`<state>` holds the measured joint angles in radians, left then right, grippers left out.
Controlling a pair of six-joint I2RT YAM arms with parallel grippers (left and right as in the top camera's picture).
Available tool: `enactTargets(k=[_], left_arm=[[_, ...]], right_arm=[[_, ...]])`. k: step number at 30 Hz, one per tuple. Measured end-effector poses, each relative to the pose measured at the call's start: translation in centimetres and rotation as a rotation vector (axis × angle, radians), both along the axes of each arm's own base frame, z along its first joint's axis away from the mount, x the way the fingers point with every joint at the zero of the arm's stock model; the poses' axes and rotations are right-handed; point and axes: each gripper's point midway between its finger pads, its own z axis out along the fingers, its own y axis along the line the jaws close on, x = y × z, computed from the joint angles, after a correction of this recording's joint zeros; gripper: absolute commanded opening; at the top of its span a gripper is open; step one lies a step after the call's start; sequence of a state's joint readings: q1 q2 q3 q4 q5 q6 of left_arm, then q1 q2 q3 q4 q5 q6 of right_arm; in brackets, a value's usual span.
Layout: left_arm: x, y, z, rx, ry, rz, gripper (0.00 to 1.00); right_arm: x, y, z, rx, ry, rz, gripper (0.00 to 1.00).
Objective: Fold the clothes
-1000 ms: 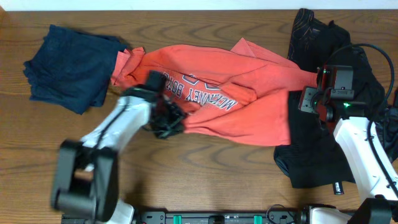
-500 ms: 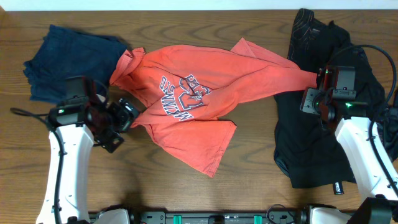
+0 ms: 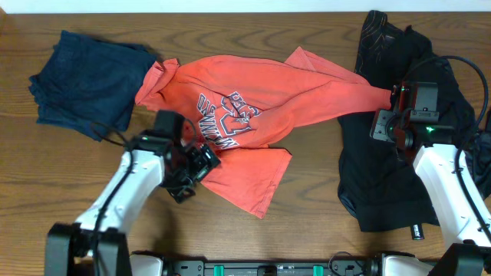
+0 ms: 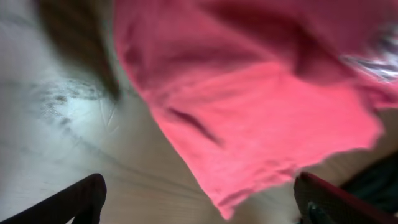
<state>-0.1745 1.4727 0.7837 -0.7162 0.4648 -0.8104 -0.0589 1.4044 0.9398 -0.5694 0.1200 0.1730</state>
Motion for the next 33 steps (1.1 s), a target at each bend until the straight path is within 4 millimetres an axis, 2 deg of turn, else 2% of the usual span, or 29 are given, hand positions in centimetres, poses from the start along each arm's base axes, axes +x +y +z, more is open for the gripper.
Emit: enactTargets(k=[3, 6, 8, 11, 14, 18, 20, 33], left_arm=[[0.0, -0.2, -1.3, 0.003, 0.022, 0.019, 0.99], [1.0, -0.5, -1.6, -0.005, -0.007, 0.029, 0.99], [1.4, -0.5, -1.8, -0.006, -0.011, 0.038, 0.96], [1.5, -0.5, -2.3, -0.005, 0.002, 0.05, 0.87], [1.8, -0.6, -2.6, -0.004, 0.007, 0.07, 0.69], [2.1, -0.4, -2.7, 0.006, -0.001, 0.08, 0.67], [2.0, -0.4, -2.8, 0.012, 0.001, 0.084, 0.6], [2.0, -3.3, -3.2, 0.04, -0.029, 0.033, 0.64]], right_arm=[[-0.2, 0.0, -0.1, 0.001, 0.009, 0.0, 0.59], [-0.2, 0.0, -0.1, 0.001, 0.01, -0.001, 0.59], [-0.2, 0.0, -0.1, 0.001, 0.011, -0.001, 0.59], [-0.3, 0.0, -0.2, 0.001, 0.014, -0.001, 0.59], [-0.4, 0.0, -0.2, 0.001, 0.019, -0.001, 0.59], [-0.5, 0.0, -0.3, 0.001, 0.025, -0.001, 0.59], [-0.5, 0.0, -0.3, 0.002, 0.026, -0.001, 0.59], [-0.6, 0.0, -0.4, 0.002, 0.03, -0.002, 0.59]])
